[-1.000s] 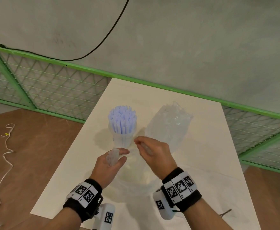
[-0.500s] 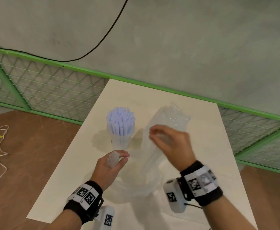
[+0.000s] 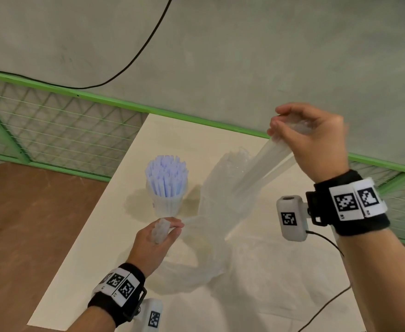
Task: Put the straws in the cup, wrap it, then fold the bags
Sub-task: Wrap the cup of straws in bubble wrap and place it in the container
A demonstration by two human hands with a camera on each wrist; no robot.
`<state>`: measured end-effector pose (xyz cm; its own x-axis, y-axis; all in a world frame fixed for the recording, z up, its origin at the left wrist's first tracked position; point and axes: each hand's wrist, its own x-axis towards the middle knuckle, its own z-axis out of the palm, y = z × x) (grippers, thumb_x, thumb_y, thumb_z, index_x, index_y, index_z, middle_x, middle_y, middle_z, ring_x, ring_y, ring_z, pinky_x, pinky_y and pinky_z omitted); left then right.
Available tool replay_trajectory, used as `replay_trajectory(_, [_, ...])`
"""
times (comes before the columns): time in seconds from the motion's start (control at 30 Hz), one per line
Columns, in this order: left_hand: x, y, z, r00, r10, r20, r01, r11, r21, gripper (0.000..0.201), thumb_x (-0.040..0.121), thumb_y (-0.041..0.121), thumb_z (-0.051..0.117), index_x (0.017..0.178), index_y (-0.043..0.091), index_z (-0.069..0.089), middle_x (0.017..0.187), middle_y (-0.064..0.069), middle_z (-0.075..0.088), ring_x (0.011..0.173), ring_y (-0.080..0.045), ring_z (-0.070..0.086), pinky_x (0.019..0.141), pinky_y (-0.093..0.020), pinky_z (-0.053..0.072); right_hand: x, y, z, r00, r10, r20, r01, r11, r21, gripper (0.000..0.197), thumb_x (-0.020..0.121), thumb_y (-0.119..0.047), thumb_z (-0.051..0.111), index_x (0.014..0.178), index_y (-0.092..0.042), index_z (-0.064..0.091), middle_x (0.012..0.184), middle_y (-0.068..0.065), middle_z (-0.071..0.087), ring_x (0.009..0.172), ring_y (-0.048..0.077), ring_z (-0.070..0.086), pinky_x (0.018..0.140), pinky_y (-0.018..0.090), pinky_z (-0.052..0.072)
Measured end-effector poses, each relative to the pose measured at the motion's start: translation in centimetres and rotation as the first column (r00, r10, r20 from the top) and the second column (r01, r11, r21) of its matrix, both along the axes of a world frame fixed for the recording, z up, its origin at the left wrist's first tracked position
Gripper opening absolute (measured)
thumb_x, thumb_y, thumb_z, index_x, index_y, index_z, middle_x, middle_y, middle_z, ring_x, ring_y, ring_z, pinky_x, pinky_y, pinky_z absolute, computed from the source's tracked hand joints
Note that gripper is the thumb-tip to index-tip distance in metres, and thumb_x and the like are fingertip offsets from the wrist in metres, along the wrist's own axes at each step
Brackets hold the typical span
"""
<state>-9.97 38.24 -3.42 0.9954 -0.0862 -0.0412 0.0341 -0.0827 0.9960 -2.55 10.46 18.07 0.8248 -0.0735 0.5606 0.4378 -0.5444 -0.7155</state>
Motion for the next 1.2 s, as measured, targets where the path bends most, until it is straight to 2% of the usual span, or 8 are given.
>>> replay_trajectory(0.13, [0.1,0.0,-0.1,1.0,0.006,-0.022,-0.006,1.0,-0.006,0.019,0.086,0.013,0.071,0.082,0.031,0.074,0.101,0.014,0.072,0.101,-0.006,0.064,0.08,-0.01,0.049,0.3,0.9,-2.5,0.993,0.103,-0.063,-0.11,0.988,-0.106,0.017,0.085,-0.012,0.075,0.101,-0.02,0.071,0.092,-0.003,0.074,0.081,0.013,0.072,0.082,0.029,0.055])
replay_trajectory(0.23, [0.0,0.1,-0.1,1.0,0.0,-0.022,-0.001,1.0,-0.012,0.017,0.086,0.014,0.07,0.083,0.031,0.074,0.102,0.013,0.072,0.102,-0.007,0.064,0.079,-0.009,0.048,0.3,1.3,-5.5,0.994,0.103,-0.026,-0.106,0.928,-0.358,0.017,0.086,-0.017,0.074,0.103,-0.016,0.073,0.102,-0.006,0.073,0.095,0.005,0.067,0.093,0.019,0.048])
replay_trajectory(0.37, [-0.1,0.2,-0.1,1.0,0.011,-0.022,-0.011,1.0,-0.019,0.014,0.086,0.014,0.071,0.086,0.028,0.075,0.103,0.011,0.072,0.102,-0.008,0.064,0.074,-0.009,0.049,-0.1,1.3,-10.1,0.979,0.136,-0.155,-0.201,0.797,-0.569,0.031,0.097,-0.038,0.054,0.116,-0.019,0.07,0.124,-0.006,0.067,0.12,0.013,0.058,0.103,0.038,0.045])
replay_trajectory(0.47, [-0.1,0.2,0.0,1.0,0.006,-0.026,-0.007,1.0,-0.016,0.015,0.087,0.014,0.07,0.085,0.029,0.074,0.103,0.012,0.071,0.102,-0.007,0.064,0.071,-0.008,0.049,-0.9,1.1,-11.9,0.899,0.137,-0.416,-0.37,0.743,-0.557,0.06,0.098,-0.059,0.024,0.144,-0.029,0.045,0.151,-0.014,0.041,0.146,0.008,0.024,0.119,0.036,0.022])
replay_trajectory(0.7, [-0.1,0.0,-0.1,1.0,0.008,-0.026,-0.009,1.0,-0.01,0.016,0.086,0.014,0.071,0.084,0.029,0.074,0.102,0.012,0.072,0.102,-0.007,0.064,0.074,-0.007,0.048,-1.6,1.5,-13.4,0.945,0.006,-0.328,-0.292,0.476,-0.83,0.075,0.092,-0.073,0.013,0.155,-0.034,0.012,0.162,-0.018,0.008,0.15,0.013,-0.009,0.12,0.046,0.004])
replay_trajectory(0.93, [-0.2,0.1,-0.1,1.0,0.004,-0.003,-0.004,1.0,0.006,0.014,0.085,0.013,0.072,0.085,0.028,0.075,0.102,0.011,0.072,0.102,-0.008,0.064,0.082,-0.011,0.047,-0.8,3.6,-13.8,0.971,-0.06,-0.232,-0.169,0.517,-0.839,0.06,0.09,-0.073,0.029,0.144,-0.048,0.032,0.157,-0.021,0.025,0.148,0.026,0.019,0.106,0.059,0.021])
replay_trajectory(1.03, [-0.2,0.1,0.0,1.0,0.0,-0.009,0.0,1.0,0.007,0.017,0.085,0.013,0.072,0.084,0.029,0.074,0.102,0.012,0.072,0.102,-0.008,0.064,0.078,-0.013,0.05,-0.4,4.6,-14.4,0.987,-0.054,-0.152,-0.097,0.559,-0.824,0.045,0.091,-0.07,0.037,0.13,-0.052,0.05,0.144,-0.023,0.046,0.14,0.027,0.035,0.098,0.056,0.026])
replay_trajectory(1.2, [-0.3,0.1,-0.1,1.0,0.001,-0.015,0.0,1.0,0.013,0.018,0.085,0.011,0.072,0.084,0.029,0.074,0.102,0.012,0.072,0.104,-0.008,0.064,0.095,-0.029,0.048,0.5,5.5,-14.9,0.988,-0.117,-0.101,0.007,0.685,-0.728,0.031,0.088,-0.066,0.047,0.1,-0.044,0.065,0.114,-0.025,0.064,0.13,0.02,0.046,0.092,0.048,0.025])
